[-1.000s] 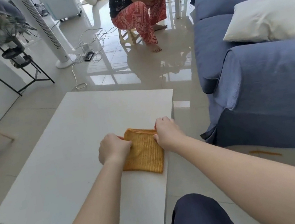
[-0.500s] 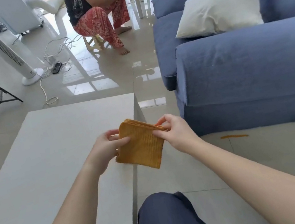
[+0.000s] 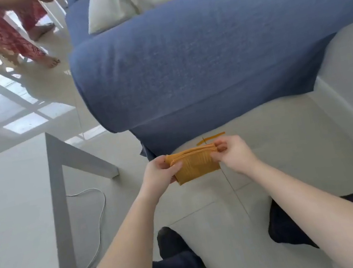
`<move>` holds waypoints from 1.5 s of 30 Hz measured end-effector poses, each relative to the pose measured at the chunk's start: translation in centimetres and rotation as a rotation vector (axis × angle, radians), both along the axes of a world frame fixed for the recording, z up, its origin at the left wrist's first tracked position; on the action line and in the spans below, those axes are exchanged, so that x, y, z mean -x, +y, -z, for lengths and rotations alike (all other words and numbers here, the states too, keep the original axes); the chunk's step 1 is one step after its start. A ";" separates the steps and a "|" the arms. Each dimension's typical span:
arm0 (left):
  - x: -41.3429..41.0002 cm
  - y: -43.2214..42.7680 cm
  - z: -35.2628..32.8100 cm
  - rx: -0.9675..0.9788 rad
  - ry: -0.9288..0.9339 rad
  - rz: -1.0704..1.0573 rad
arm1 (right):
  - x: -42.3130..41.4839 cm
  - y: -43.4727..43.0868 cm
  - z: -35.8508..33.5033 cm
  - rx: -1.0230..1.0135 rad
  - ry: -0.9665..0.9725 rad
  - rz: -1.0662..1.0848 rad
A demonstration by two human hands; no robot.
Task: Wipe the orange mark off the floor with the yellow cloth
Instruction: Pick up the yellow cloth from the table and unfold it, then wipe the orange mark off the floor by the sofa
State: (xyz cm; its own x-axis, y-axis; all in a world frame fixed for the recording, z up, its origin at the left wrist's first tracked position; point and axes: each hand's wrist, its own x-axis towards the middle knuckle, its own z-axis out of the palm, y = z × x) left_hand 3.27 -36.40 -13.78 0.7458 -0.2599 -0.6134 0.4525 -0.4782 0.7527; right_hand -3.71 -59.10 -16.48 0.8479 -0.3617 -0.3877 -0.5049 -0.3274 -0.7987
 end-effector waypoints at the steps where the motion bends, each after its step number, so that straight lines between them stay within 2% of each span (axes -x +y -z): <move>1: 0.4 -1.5 1.6 0.002 0.017 0.009 | 0.6 -1.3 1.5 -0.010 0.039 0.059; 7: 3.7 -8.5 10.0 -0.019 0.179 0.078 | 3.7 -7.5 9.2 -0.048 0.215 0.273; 12: 4.6 -12.2 17.0 -0.037 0.313 0.103 | 4.5 -10.8 14.7 -0.007 0.335 0.232; 17: 3.1 -14.7 22.5 -0.033 0.391 0.060 | 1.2 -12.8 19.6 0.070 0.441 0.181; 19: 2.2 -15.0 24.5 -0.077 0.342 0.017 | -0.9 -12.8 21.2 0.112 0.426 0.178; 23: 0.0 -13.2 26.9 -0.382 0.076 0.078 | -3.2 -11.0 24.0 0.198 0.421 0.207; 27: -1.1 -8.5 29.1 -0.603 -0.192 0.280 | -2.2 -6.9 26.8 0.186 0.518 0.153; 29: -1.4 -6.4 30.0 -0.713 -0.192 0.396 | -1.6 -5.1 28.0 0.148 0.563 0.132; 32: -1.4 -4.9 31.0 -0.802 -0.114 0.439 | -2.2 -3.7 29.1 0.142 0.604 0.132; 38: -0.5 -5.4 31.8 -0.810 -0.019 0.452 | -3.3 -4.3 29.7 0.176 0.625 0.104; 45: 0.1 -5.2 32.2 -0.823 -0.073 0.394 | -4.8 -10.3 30.4 0.302 0.645 -0.043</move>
State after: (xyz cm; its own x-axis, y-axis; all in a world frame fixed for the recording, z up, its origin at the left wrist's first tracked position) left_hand 3.14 -41.58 -46.00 0.7401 -0.0057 -0.6725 0.1073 -0.9861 0.1265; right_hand 1.06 -69.39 -46.91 0.4988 -0.5043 -0.7049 -0.8281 -0.5174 -0.2158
